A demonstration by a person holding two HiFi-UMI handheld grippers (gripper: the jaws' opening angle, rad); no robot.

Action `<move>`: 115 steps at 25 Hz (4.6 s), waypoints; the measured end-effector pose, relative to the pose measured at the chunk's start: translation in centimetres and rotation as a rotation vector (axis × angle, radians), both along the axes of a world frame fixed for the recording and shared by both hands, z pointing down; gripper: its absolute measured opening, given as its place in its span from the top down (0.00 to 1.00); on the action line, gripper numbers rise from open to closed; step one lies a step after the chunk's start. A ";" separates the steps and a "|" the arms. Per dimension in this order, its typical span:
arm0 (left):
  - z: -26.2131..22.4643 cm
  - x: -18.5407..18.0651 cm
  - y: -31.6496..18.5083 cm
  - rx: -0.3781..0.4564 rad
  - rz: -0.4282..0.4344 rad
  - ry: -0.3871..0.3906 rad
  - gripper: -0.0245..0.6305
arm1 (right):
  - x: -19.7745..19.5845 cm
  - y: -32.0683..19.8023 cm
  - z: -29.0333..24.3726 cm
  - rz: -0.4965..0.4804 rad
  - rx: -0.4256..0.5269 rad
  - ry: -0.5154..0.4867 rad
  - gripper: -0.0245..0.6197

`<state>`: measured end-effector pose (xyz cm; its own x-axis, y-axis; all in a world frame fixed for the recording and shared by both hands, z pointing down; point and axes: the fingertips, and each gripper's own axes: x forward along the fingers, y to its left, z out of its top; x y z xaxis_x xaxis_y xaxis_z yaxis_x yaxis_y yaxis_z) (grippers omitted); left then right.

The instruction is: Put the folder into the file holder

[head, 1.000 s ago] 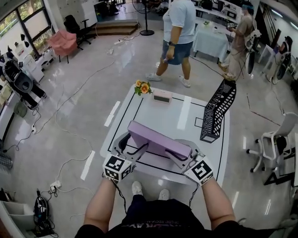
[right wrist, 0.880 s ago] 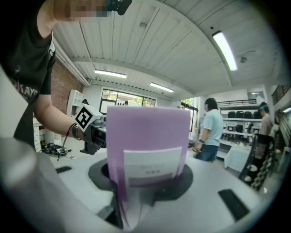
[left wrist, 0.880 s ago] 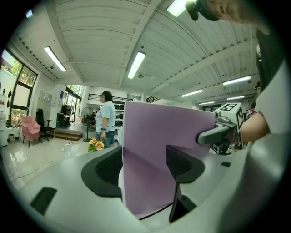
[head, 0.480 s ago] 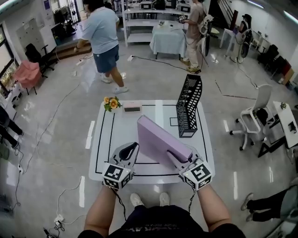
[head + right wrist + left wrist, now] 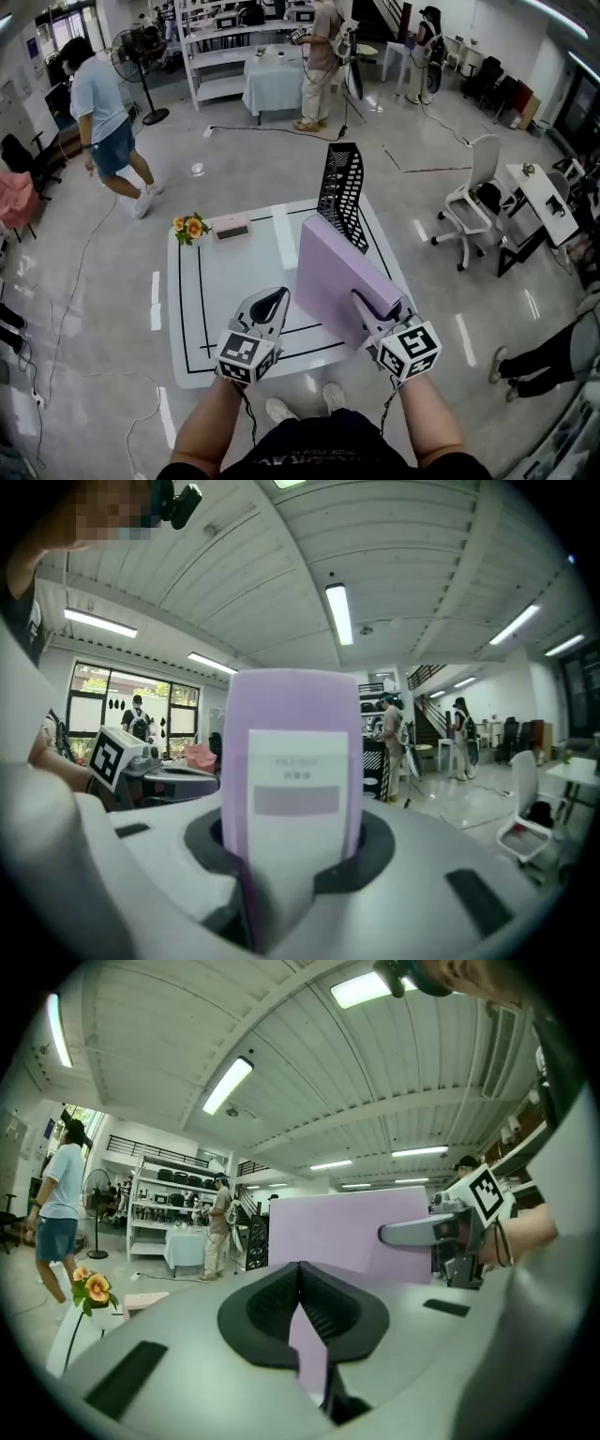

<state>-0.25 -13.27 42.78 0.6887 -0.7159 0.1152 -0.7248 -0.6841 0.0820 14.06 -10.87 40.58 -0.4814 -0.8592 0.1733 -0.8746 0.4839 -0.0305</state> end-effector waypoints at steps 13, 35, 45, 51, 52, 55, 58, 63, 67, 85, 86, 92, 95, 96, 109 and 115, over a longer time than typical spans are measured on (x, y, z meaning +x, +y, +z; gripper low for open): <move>-3.1 1.8 1.2 0.040 0.144 0.041 0.96 | 3.6 1.8 -6.5 0.317 0.102 -0.037 0.75; -6.1 0.0 0.6 0.062 0.127 0.075 0.96 | 6.2 -5.4 -16.7 0.487 0.304 0.016 0.76; -6.1 3.7 -3.1 0.068 0.115 0.036 0.96 | 8.5 -11.6 -15.7 0.462 0.282 -0.024 0.76; -6.1 5.6 -5.8 0.069 0.104 0.023 0.96 | 9.8 -15.3 -14.6 0.447 0.261 -0.032 0.76; -6.1 5.9 -6.2 0.069 0.103 0.022 0.96 | 9.9 -15.8 -14.3 0.445 0.256 -0.034 0.76; -6.0 6.6 -7.1 0.071 0.104 0.019 0.96 | 10.1 -17.3 -13.8 0.437 0.241 -0.045 0.76; -5.7 7.2 -8.0 0.068 0.106 0.015 0.96 | 10.0 -18.8 -13.2 0.434 0.235 -0.040 0.76; -5.2 8.1 -9.7 0.065 0.109 0.013 0.96 | 9.9 -20.8 -12.1 0.438 0.227 -0.042 0.76; -5.1 8.7 -10.8 0.064 0.113 0.015 0.96 | 9.7 -22.1 -11.7 0.438 0.221 -0.043 0.76; -3.5 8.2 -13.2 0.020 0.093 0.009 0.96 | 8.7 -25.9 -8.8 0.470 0.210 -0.059 0.76; -3.5 8.2 -13.3 0.018 0.094 0.007 0.96 | 8.6 -26.0 -8.8 0.472 0.211 -0.062 0.76; -2.9 7.8 -13.6 0.008 0.088 0.002 0.96 | 8.4 -26.4 -7.0 0.482 0.204 -0.069 0.76; -2.3 7.8 -13.6 -0.003 0.089 -0.003 0.96 | 8.3 -26.3 -5.4 0.482 0.192 -0.069 0.75; -2.2 7.8 -13.6 -0.008 0.088 -0.005 0.96 | 8.2 -26.3 -4.8 0.482 0.190 -0.064 0.75; 0.5 7.2 -13.7 -0.064 0.067 -0.019 0.96 | 7.5 -26.4 2.1 0.492 0.126 -0.010 0.74; 1.1 6.3 -13.5 -0.087 0.055 -0.008 0.96 | 6.4 -26.0 3.0 0.492 0.123 0.016 0.73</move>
<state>6.03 -26.79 43.91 0.7252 -0.6643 0.1813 -0.6875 -0.7131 0.1372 20.48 -36.92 43.60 -0.0129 -0.9981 0.0608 -0.9998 0.0139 0.0164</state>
